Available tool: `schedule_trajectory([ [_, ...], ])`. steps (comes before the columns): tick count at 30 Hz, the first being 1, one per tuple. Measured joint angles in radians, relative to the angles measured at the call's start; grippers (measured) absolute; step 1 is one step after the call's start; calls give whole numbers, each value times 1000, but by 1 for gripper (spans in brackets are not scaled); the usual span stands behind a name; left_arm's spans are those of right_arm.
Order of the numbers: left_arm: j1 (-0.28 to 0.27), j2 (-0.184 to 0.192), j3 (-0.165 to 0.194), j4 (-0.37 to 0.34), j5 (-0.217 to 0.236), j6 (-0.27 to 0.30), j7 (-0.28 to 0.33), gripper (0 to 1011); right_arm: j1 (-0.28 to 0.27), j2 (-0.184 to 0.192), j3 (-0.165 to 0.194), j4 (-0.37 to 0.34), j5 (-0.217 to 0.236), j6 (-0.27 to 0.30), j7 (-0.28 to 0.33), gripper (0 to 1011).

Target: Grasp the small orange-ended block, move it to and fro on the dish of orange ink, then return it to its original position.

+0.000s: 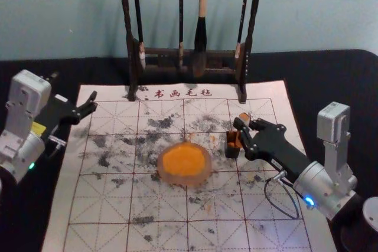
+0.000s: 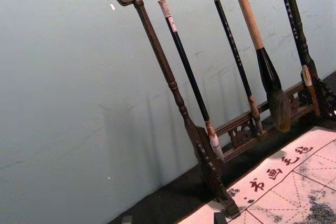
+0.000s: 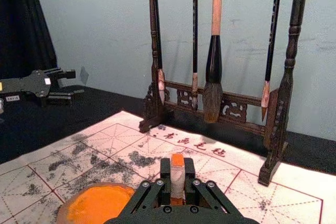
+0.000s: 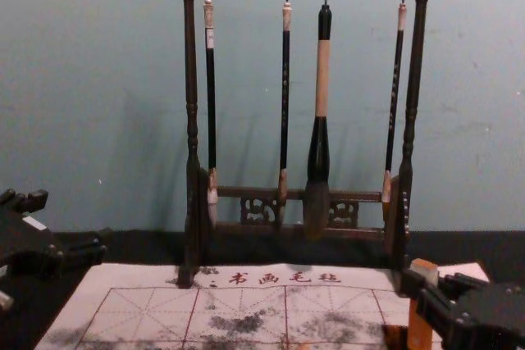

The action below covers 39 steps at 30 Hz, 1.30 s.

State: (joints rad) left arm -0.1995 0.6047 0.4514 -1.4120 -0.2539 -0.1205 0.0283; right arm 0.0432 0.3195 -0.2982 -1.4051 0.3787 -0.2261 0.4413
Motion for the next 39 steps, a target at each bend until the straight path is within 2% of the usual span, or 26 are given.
schedule_trajectory([
  [21, 0, 0, 0, 0, 0, 0, 0, 1001, 57, -20, -13, 69, -24, 1, 10, 111],
  [39, 0, 0, 0, 0, 0, 0, 0, 1001, 79, -28, -25, 105, -33, 24, 12, 111],
])
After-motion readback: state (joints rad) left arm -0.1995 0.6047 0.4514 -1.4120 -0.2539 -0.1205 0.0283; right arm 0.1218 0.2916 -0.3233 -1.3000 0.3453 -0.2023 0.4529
